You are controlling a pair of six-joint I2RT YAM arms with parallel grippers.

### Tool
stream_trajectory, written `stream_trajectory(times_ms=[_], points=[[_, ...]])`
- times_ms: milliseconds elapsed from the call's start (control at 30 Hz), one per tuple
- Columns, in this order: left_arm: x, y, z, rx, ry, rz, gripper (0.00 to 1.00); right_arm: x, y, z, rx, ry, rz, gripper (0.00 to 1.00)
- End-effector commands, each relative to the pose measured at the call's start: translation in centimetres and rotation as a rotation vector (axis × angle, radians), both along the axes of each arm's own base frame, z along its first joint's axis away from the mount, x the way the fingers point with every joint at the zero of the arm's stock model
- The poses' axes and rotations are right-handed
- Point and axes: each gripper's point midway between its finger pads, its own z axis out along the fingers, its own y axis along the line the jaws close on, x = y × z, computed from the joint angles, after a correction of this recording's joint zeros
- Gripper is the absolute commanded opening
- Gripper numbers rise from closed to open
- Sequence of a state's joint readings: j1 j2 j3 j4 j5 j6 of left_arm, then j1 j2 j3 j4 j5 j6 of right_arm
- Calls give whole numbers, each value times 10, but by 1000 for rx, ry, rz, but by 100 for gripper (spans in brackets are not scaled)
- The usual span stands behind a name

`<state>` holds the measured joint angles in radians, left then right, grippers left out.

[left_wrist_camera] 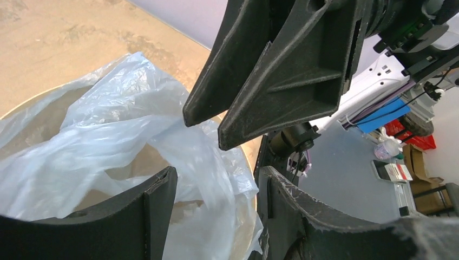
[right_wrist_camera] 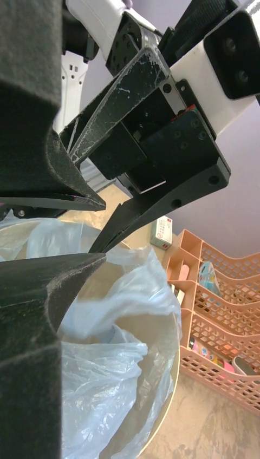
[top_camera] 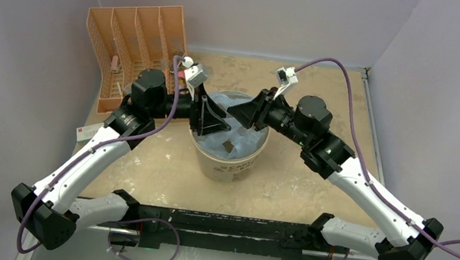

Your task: Put the trash bags into the trash bin

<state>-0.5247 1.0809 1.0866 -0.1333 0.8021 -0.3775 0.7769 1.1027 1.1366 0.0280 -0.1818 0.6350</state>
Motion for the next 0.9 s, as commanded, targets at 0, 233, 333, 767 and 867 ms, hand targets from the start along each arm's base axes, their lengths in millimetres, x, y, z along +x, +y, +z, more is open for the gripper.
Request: stream_trajectory(times_ms=[0,233,333,767,867], points=[[5,7,15,-12,-72,61,57,4,0,19,48,-46,-6,37],[19,16,10,32,-68,168,57,33,-21,-5,-61,25,-211,44],[21,18,9,41,-73,185,57,46,-38,-16,-148,39,-314,53],[11,27,28,8,-138,200,57,37,-11,-49,-205,123,-173,25],[6,24,29,12,-149,162,57,28,1,-25,-138,61,-84,12]])
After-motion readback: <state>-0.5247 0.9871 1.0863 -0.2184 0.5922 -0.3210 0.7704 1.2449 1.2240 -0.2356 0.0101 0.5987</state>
